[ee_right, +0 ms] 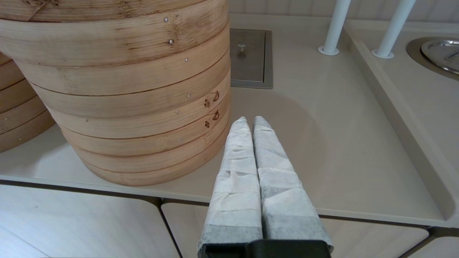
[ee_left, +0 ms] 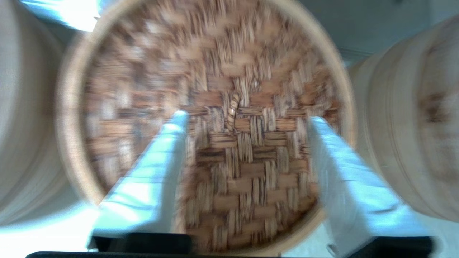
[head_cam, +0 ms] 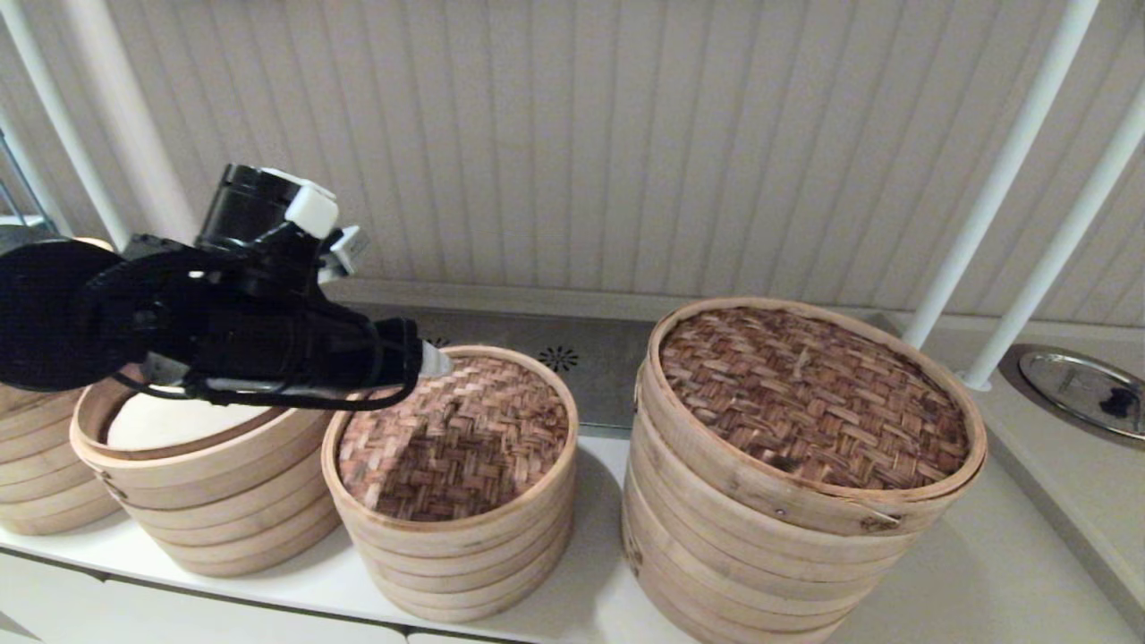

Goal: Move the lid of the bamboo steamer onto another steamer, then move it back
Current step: Pick up the steamer

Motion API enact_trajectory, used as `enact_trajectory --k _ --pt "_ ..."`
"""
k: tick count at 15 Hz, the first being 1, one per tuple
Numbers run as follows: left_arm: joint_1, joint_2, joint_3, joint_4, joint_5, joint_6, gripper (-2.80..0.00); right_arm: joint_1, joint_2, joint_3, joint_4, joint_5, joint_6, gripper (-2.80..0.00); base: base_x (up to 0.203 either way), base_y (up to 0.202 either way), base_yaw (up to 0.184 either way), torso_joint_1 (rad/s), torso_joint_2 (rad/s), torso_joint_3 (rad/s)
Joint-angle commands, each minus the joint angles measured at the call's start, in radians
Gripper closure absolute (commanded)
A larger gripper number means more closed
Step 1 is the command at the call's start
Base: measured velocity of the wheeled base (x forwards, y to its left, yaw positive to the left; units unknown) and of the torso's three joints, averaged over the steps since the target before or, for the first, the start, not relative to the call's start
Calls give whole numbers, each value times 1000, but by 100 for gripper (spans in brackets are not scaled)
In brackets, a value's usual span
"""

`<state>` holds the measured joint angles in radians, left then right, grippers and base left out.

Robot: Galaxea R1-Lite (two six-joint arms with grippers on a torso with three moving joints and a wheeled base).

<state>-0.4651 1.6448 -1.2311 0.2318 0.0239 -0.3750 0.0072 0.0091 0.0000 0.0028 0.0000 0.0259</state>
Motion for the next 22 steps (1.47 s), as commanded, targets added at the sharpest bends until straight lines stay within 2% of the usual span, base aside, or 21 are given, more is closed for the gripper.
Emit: enact_trajectory --k 1,3,7,11,13,16,19,22 --pt "0 -132 1 16 31 11 0 0 1 0 0 0 0 0 0 0 0 0 0 0" --pt "1 -247 24 65 118 40 0 0 0 0 0 0 0 0 0 0 0 0 0 0" --pt "69 -501 211 79 174 110 0 0 0 -2 0 0 0 0 0 0 0 0 0 0" --pt "343 -631 414 25 162 163 0 0 0 0 0 0 0 0 0 0 0 0 0 0" --pt "413 -715 556 -66 100 203 0 0 2 0 0 0 0 0 0 0 0 0 0 0" --pt "434 -832 735 -126 60 218 0 0 0 0 0 0 0 0 0 0 0 0 0 0" --pt "441 -925 898 -198 75 191 0 0 0 -1 0 0 0 0 0 0 0 0 0 0" --pt "442 -958 1025 -343 91 203 0 0 0 0 0 0 0 0 0 0 0 0 0 0"
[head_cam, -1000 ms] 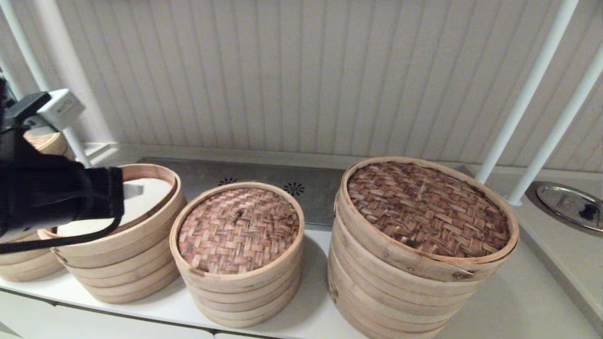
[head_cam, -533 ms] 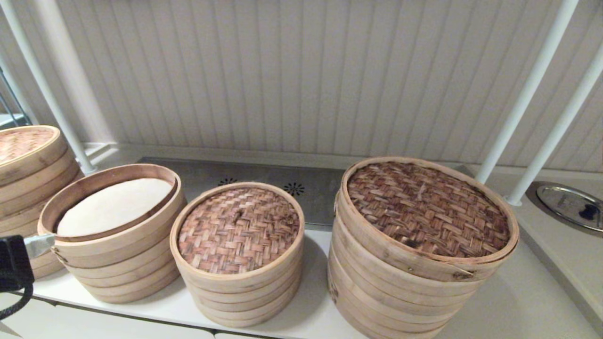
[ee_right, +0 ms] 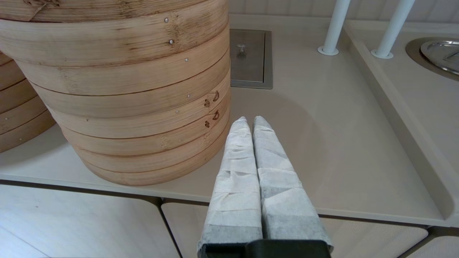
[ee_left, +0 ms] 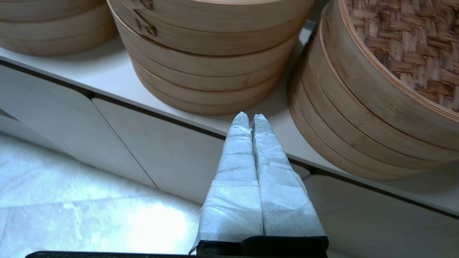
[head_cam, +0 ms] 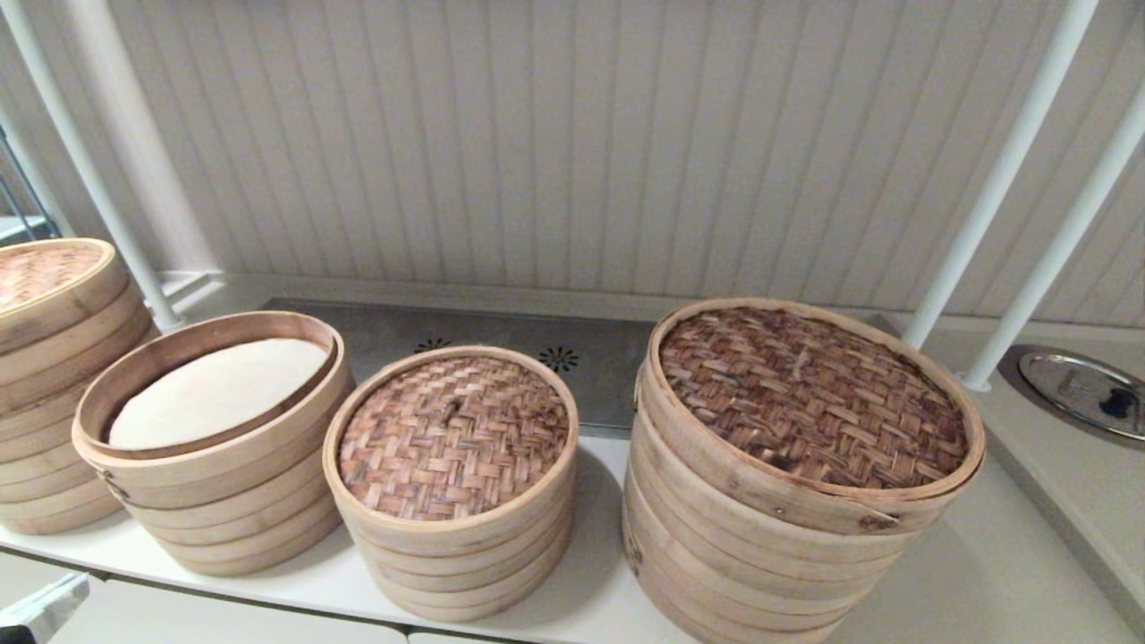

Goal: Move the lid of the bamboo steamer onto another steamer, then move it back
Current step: Pick up the steamer

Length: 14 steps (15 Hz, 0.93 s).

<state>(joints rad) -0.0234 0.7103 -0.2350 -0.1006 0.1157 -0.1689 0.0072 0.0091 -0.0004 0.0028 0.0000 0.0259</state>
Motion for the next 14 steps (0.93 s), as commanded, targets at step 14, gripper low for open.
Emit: enact_trajectory --k 14 --pt "11 -608 211 69 -13 141 0 0 0 0 0 1 0 0 0 0 0 0 0 0"
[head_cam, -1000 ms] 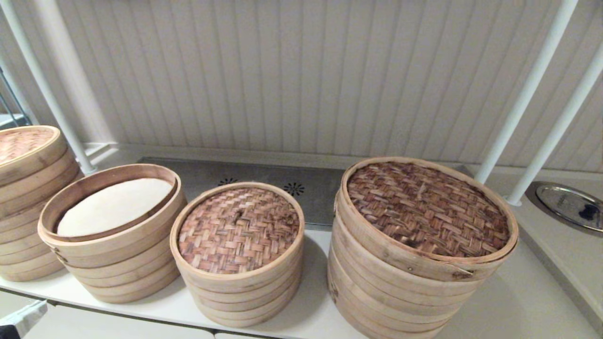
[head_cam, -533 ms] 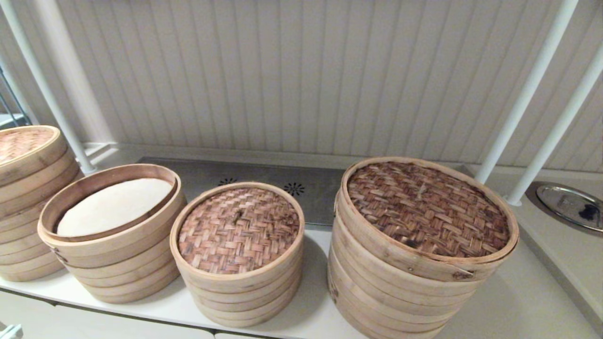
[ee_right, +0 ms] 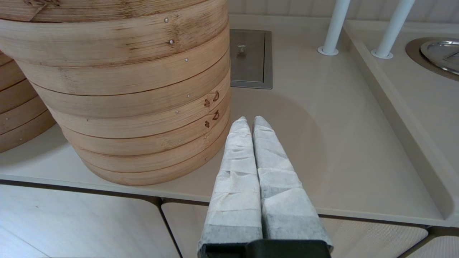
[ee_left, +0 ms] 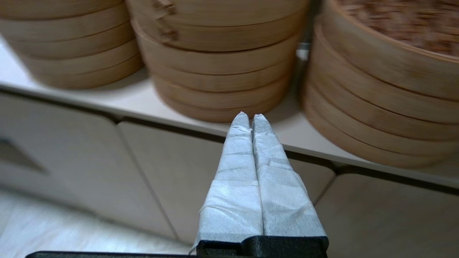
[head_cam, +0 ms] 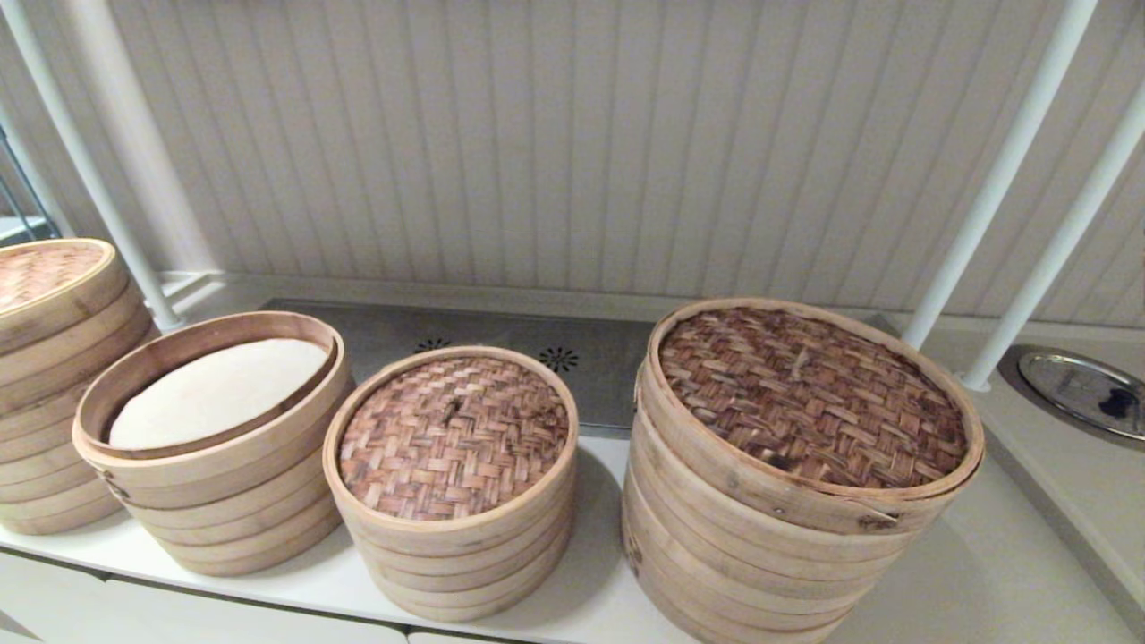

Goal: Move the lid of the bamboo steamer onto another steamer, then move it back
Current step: Pick up the steamer

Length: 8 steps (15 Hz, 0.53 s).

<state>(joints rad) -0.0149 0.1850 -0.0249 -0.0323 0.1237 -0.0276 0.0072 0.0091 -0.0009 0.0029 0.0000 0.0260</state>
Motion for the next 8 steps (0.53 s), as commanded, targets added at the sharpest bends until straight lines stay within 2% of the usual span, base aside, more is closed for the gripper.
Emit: enact_trajectory --k 1,3,6,8 --pt "5 -135 -2 41 -71 17 0 0 0 1 0 0 0 0 0 0 0 0 0 0" --pt "8 -185 -1 120 -123 79 0 0 0 -1 0 0 0 0 0 0 0 0 0 0" --pt "9 -185 13 77 -131 74 0 0 0 -1 0 0 0 0 0 0 0 0 0 0" --pt "9 -185 28 33 -122 43 0 0 0 -1 0 0 2 0 0 0 0 0 0 0"
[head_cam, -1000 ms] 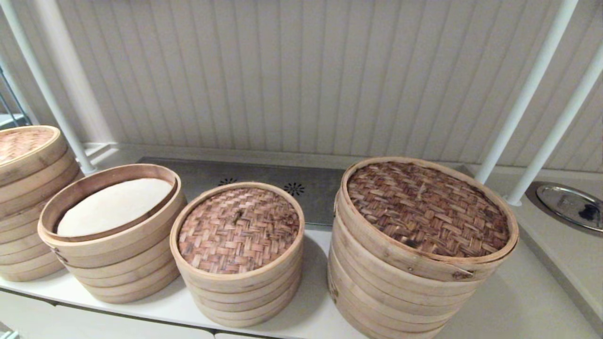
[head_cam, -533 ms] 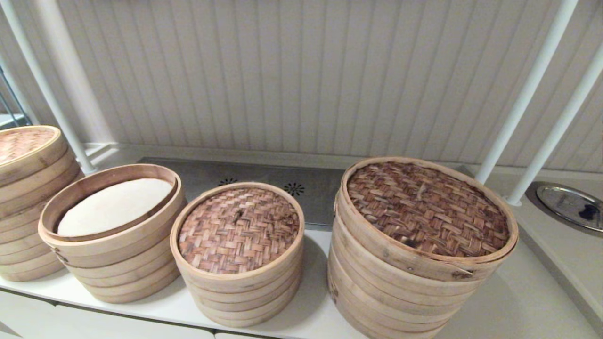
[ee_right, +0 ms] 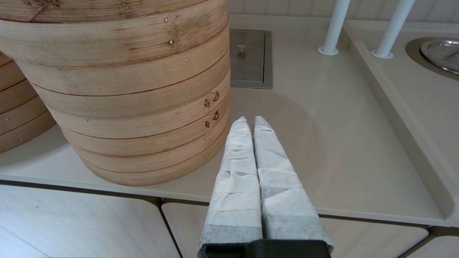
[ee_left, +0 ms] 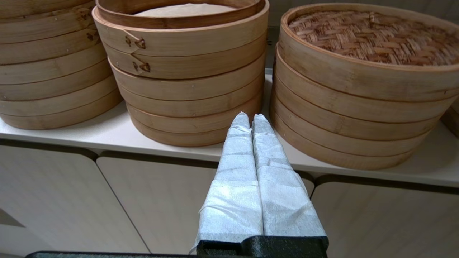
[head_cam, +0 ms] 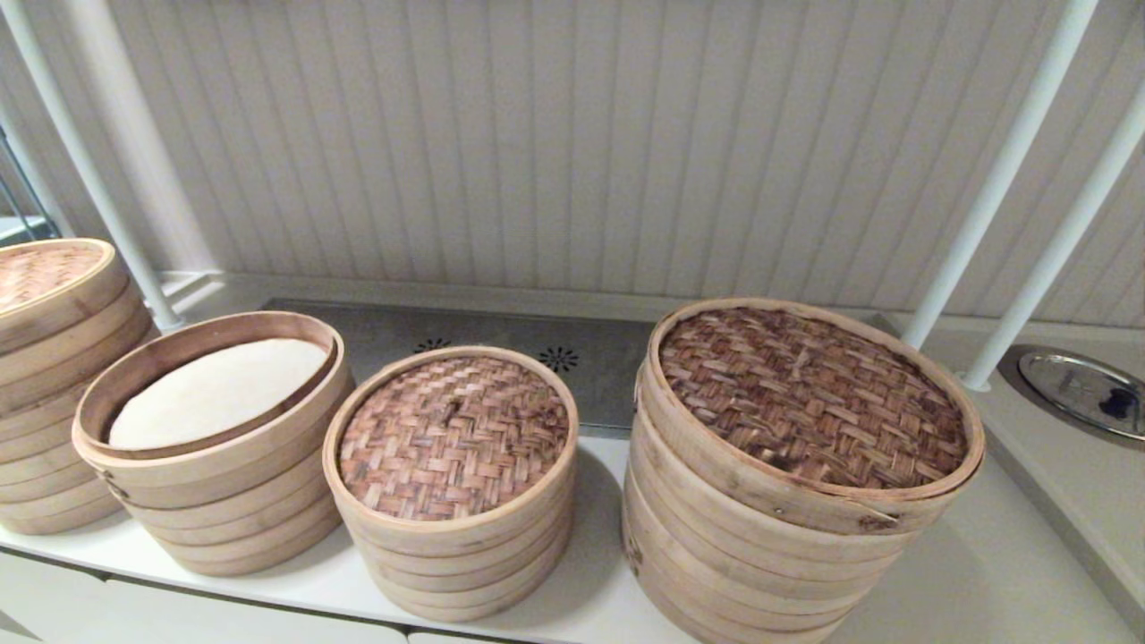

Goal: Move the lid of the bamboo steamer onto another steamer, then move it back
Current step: Pick up the steamer

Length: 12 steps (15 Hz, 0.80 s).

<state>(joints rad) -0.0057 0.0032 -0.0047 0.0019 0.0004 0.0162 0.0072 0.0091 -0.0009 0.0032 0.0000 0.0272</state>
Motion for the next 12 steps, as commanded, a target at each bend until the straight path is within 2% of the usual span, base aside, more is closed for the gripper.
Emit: enact_trajectory --k 1,12 --pt "0 -3 8 -2 2 -6 0 0 0 0 0 0 0 0 0 0 0 0 0 0" --pt "0 -3 8 -3 1 -19 0 0 1 0 0 0 0 0 0 0 0 0 0 0"
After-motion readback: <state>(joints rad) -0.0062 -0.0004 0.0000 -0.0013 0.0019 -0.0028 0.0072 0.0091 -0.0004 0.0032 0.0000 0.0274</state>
